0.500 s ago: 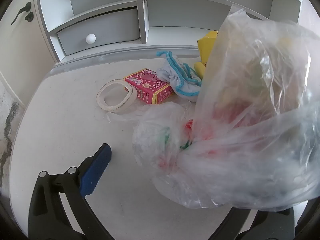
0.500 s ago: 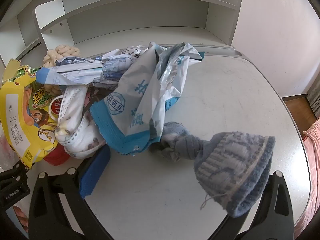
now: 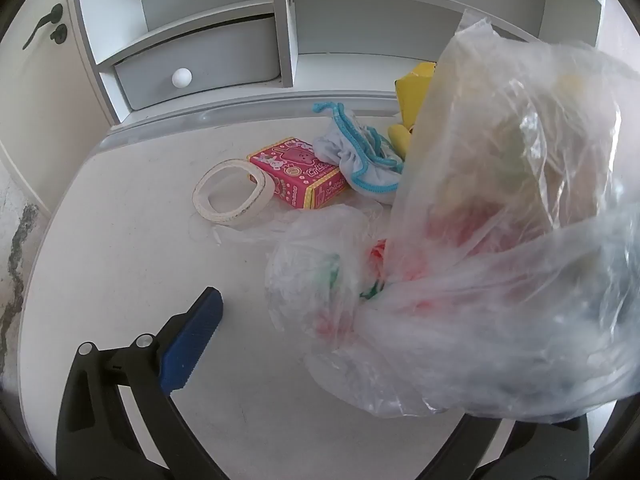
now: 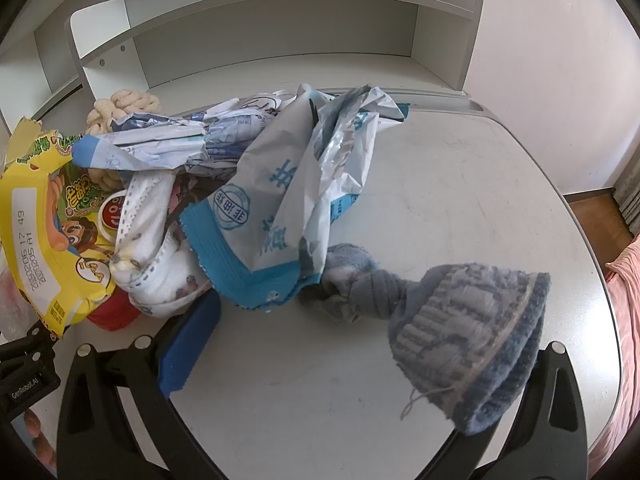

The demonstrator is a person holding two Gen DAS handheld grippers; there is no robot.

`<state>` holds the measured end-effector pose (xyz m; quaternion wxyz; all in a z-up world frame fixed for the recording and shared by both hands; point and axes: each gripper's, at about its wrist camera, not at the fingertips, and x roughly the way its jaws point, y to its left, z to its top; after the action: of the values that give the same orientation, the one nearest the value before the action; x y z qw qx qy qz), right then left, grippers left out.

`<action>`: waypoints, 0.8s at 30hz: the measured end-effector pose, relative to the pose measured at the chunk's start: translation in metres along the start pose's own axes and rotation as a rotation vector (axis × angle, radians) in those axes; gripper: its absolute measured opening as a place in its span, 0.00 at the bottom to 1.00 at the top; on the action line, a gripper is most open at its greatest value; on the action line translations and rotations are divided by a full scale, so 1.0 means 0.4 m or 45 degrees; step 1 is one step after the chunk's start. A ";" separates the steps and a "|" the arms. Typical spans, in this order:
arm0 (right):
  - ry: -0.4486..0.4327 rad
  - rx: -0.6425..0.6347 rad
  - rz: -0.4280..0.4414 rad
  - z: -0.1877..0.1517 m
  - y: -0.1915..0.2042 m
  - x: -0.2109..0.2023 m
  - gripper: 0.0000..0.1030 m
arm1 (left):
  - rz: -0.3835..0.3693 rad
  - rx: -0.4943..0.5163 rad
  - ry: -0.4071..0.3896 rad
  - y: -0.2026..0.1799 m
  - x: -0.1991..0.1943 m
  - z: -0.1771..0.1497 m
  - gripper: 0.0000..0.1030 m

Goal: Collect trash

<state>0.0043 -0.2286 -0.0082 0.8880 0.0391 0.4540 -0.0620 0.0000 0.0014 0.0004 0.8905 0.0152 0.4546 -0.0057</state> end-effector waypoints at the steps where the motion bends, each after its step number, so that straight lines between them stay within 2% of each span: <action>1: 0.000 0.000 0.000 0.000 -0.001 0.000 0.95 | 0.012 -0.017 -0.002 0.004 -0.002 -0.001 0.94; 4: 0.000 0.000 0.000 0.000 -0.001 0.000 0.95 | 0.018 -0.096 -0.018 0.027 -0.019 -0.012 0.94; 9: 0.001 0.000 -0.001 0.000 0.000 0.001 0.95 | 0.095 -0.051 -0.129 0.047 -0.104 -0.034 0.94; 14: 0.000 -0.064 0.052 -0.018 0.010 -0.020 0.94 | 0.068 -0.069 -0.176 0.090 -0.190 -0.023 0.94; 18: -0.149 -0.146 0.103 -0.054 0.027 -0.129 0.94 | 0.068 -0.071 -0.236 0.093 -0.255 -0.017 0.94; 21: -0.303 -0.225 0.089 -0.066 0.030 -0.224 0.94 | 0.048 -0.068 -0.269 0.075 -0.296 -0.018 0.94; 24: -0.394 -0.230 0.087 -0.072 0.019 -0.296 0.94 | 0.036 -0.062 -0.283 0.071 -0.327 -0.026 0.94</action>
<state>-0.0865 -0.2084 0.0710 0.9488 -0.0355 0.3139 0.0038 -0.0843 0.0296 0.1008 0.9355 -0.0009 0.3528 0.0164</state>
